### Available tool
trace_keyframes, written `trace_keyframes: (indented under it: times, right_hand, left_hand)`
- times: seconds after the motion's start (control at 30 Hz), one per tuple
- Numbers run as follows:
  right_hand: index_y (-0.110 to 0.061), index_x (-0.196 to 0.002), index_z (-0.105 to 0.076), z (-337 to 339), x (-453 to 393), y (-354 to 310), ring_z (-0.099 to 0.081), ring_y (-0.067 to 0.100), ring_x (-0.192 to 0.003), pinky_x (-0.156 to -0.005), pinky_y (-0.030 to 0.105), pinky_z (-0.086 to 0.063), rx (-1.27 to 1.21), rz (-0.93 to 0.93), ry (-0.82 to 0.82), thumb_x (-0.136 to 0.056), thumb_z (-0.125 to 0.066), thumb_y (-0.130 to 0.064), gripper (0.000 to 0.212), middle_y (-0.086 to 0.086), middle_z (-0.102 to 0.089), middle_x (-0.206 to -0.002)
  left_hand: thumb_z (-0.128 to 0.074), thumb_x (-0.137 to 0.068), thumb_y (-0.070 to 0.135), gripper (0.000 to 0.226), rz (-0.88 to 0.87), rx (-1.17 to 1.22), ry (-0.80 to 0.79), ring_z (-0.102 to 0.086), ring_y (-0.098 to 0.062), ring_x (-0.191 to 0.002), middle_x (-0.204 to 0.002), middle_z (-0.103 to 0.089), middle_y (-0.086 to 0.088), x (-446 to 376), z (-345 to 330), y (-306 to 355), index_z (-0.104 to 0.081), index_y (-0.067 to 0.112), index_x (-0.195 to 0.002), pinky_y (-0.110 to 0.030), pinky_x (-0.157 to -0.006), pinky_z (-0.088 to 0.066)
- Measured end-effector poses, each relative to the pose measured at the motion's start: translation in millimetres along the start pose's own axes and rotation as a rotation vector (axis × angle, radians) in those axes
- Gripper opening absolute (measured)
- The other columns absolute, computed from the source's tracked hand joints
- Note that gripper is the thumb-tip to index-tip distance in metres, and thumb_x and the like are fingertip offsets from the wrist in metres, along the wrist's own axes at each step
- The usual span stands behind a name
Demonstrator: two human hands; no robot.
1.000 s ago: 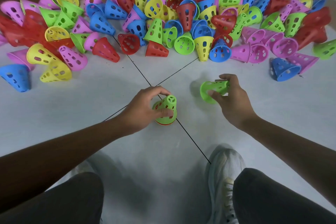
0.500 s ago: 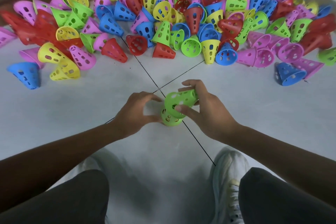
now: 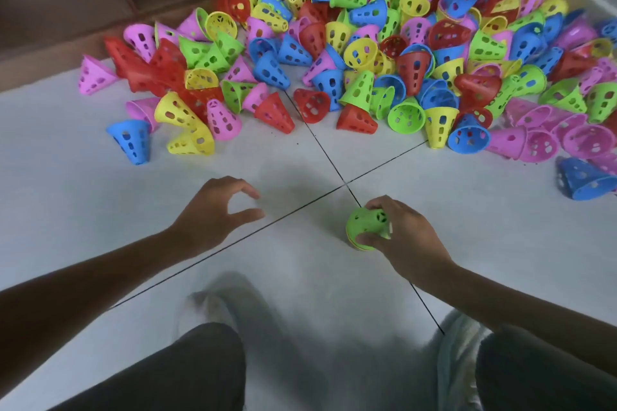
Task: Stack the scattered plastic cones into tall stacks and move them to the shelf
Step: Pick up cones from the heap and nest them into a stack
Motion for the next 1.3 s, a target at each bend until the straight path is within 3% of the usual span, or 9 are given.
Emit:
trace_keyframes:
  times: [0.07,0.23,0.5,0.7,0.83,0.93,1.07,1.2,1.3]
  right_hand:
    - [-0.034,-0.113,-0.052,-5.5,-1.9,-3.7,-0.054,0.019,-0.094,-0.075,0.034,-0.045,0.008,-0.075,0.017,-0.08,-0.078,-0.039,0.042,-0.008,-0.058,-0.101]
    - [-0.033,-0.117,-0.048,-20.6,-13.6,-28.4,-0.056,0.025,-0.085,-0.071,0.034,-0.042,0.09,-0.166,0.003,-0.087,-0.067,-0.053,0.041,-0.001,-0.059,-0.094]
    - [-0.024,-0.128,-0.048,-58.6,-54.0,-98.1,-0.052,0.025,-0.092,-0.072,0.031,-0.038,-0.013,-0.164,-0.042,-0.09,-0.07,-0.038,0.047,0.007,-0.06,-0.108]
    - [-0.018,-0.148,-0.031,-96.0,-80.3,-144.8,-0.052,0.029,-0.103,-0.067,0.027,-0.038,-0.009,-0.177,-0.236,-0.096,-0.063,-0.027,0.061,0.016,-0.055,-0.13]
    - [-0.02,-0.154,-0.019,-108.5,-87.8,-164.0,-0.051,0.025,-0.093,-0.053,0.023,-0.043,-0.102,-0.262,-0.419,-0.099,-0.059,-0.027,0.068,0.01,-0.051,-0.117]
    - [-0.018,-0.149,-0.026,-110.0,-100.0,-167.1,-0.059,0.029,-0.107,-0.069,0.03,-0.049,-0.089,-0.261,-0.406,-0.09,-0.069,-0.038,0.075,0.008,-0.052,-0.123]
    - [-0.019,-0.137,-0.041,-115.8,-114.7,-172.8,-0.061,0.029,-0.111,-0.096,0.045,-0.054,-0.186,-0.228,-0.382,-0.087,-0.067,-0.051,0.065,0.009,-0.058,-0.121]
    - [-0.017,-0.144,-0.039,-120.7,-122.0,-175.9,-0.059,0.027,-0.115,-0.1,0.046,-0.053,-0.321,-0.242,-0.425,-0.083,-0.072,-0.046,0.075,0.009,-0.054,-0.125]
    - [-0.015,-0.147,-0.037,-119.9,-123.9,-180.6,-0.058,0.028,-0.117,-0.096,0.039,-0.056,-0.452,-0.299,-0.466,-0.089,-0.073,-0.028,0.069,0.011,-0.049,-0.13]
  left_hand:
    - [-0.079,-0.082,0.04,0.028,0.014,-0.019,0.017,-0.054,-0.012,-0.108,-0.11,-0.065,0.013,4.6,16.2,-15.7,-0.07,0.028,-0.105,-0.04,-0.1,-0.045]
    - [-0.077,-0.084,0.04,0.023,0.079,-0.031,0.063,-0.056,-0.011,-0.104,-0.108,-0.067,0.012,12.6,55.1,-55.3,-0.07,0.028,-0.102,-0.039,-0.098,-0.048]
    - [-0.076,-0.086,0.039,0.02,0.216,0.056,0.165,-0.061,-0.007,-0.106,-0.105,-0.069,0.015,25.2,102.9,-116.1,-0.072,0.026,-0.101,-0.034,-0.097,-0.048]
    - [-0.076,-0.087,0.04,0.023,0.304,0.043,0.187,-0.059,-0.009,-0.106,-0.108,-0.068,0.012,40.4,124.6,-139.4,-0.071,0.025,-0.104,-0.027,-0.09,-0.044]
    - [-0.077,-0.086,0.038,0.019,0.314,0.027,0.163,-0.059,-0.01,-0.104,-0.106,-0.066,0.013,44.8,138.8,-131.9,-0.069,0.028,-0.101,-0.024,-0.083,-0.04]
    - [-0.077,-0.086,0.038,0.02,0.303,0.022,0.158,-0.058,-0.01,-0.104,-0.108,-0.065,0.013,40.3,148.8,-118.8,-0.068,0.03,-0.101,-0.023,-0.085,-0.04]
    - [-0.076,-0.087,0.039,0.02,0.257,-0.038,0.129,-0.057,-0.006,-0.103,-0.111,-0.066,0.013,32.1,161.2,-102.3,-0.066,0.032,-0.103,-0.022,-0.086,-0.039]
    - [-0.075,-0.087,0.039,0.024,0.267,-0.12,0.071,-0.057,-0.007,-0.106,-0.115,-0.066,0.012,34.8,177.8,-94.1,-0.064,0.033,-0.108,-0.021,-0.088,-0.041]
    - [-0.075,-0.088,0.039,0.028,0.267,-0.165,0.056,-0.056,-0.004,-0.106,-0.117,-0.063,0.014,34.7,198.3,-89.4,-0.065,0.033,-0.113,-0.006,-0.08,-0.037]
Point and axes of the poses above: each hand's wrist, its own x-axis away from the middle knuckle, its own z-axis out of the back of the hand, y = z × x, the point moved 6 cm from there along -x, towards the middle knuckle
